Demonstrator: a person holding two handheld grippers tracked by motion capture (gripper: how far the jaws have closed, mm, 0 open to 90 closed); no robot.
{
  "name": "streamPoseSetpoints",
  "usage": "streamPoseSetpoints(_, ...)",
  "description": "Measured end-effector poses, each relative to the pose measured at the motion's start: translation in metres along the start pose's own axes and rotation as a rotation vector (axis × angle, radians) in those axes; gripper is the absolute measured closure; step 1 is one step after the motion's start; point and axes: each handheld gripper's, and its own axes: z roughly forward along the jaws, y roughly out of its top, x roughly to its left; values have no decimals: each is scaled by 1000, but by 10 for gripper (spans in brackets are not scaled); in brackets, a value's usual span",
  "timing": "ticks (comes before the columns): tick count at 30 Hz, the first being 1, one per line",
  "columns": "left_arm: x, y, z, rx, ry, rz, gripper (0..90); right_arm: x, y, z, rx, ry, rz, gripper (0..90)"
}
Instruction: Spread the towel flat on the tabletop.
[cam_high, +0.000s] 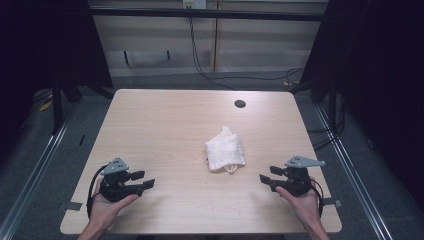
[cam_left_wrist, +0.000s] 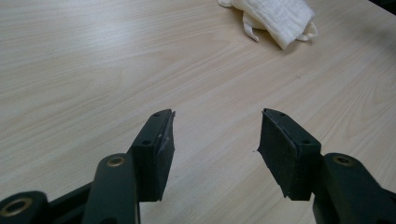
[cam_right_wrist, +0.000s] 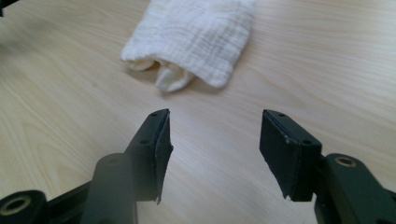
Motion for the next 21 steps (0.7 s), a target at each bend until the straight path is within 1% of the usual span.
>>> streamPoseSetpoints(1, -1, -1, 1, 1, -5, 6, 448, 2, 10, 7, 3, 28, -8, 443)
streamPoseSetpoints(2, -1, -1, 1, 1, -5, 6, 448, 3, 15, 10, -9, 24, -26, 445)
streamPoseSetpoints(3, -2, -1, 0, 2, -8, 13, 448, 4, 21, 13, -19, 24, -30, 437)
streamPoseSetpoints(4, -2, -1, 0, -1, -11, 8, 448, 4, 26, 16, -33, 27, -35, 423)
streamPoseSetpoints(5, -2, -1, 1, -6, -18, 0, 446, 3, 31, 18, -45, 33, -29, 416)
streamPoseSetpoints(6, -2, -1, 1, 3, -22, 5, 438, 2, 36, 22, -45, 43, -26, 405)
streamPoseSetpoints(7, -2, 0, 2, 8, -24, 14, 428, 2, 40, 26, -43, 43, -28, 403)
streamPoseSetpoints(8, -2, 0, 2, 8, -24, 14, 424, 2, 40, 26, -43, 43, -28, 403)
streamPoseSetpoints(9, -4, 2, 2, -1, -28, 21, 416, 2, 49, 34, -23, 42, -44, 397)
streamPoseSetpoints(10, -5, 2, 2, -4, -33, 24, 414, 2, 51, 37, -15, 49, -44, 399)
streamPoseSetpoints(11, -5, 2, 2, 4, -30, 35, 413, 1, 54, 41, -3, 57, -58, 402)
streamPoseSetpoints(12, -6, 1, 1, 3, -25, 33, 412, 1, 58, 45, 17, 61, -64, 406)
streamPoseSetpoints(14, -7, -1, 0, 2, -34, 33, 411, 2, 64, 51, 29, 80, -73, 428)
streamPoseSetpoints(15, -8, -2, -1, 4, -31, 35, 410, 3, 66, 54, 34, 73, -86, 437)
streamPoseSetpoints(16, -8, -2, -1, 4, -31, 35, 409, 3, 66, 54, 34, 73, -86, 437)
streamPoseSetpoints(17, -8, -4, -2, 6, -36, 39, 407, 5, 73, 62, 45, 74, -106, 455)
streamPoseSetpoints(18, -8, -4, -2, 6, -36, 39, 406, 5, 73, 62, 45, 74, -106, 455)
streamPoseSetpoints(19, -7, -5, -4, 4, -36, 41, 401, 5, 77, 68, 50, 88, -113, 482)
streamPoseSetpoints(21, -5, -6, -4, 7, -38, 31, 400, 5, 81, 76, 66, 93, -132, 528)
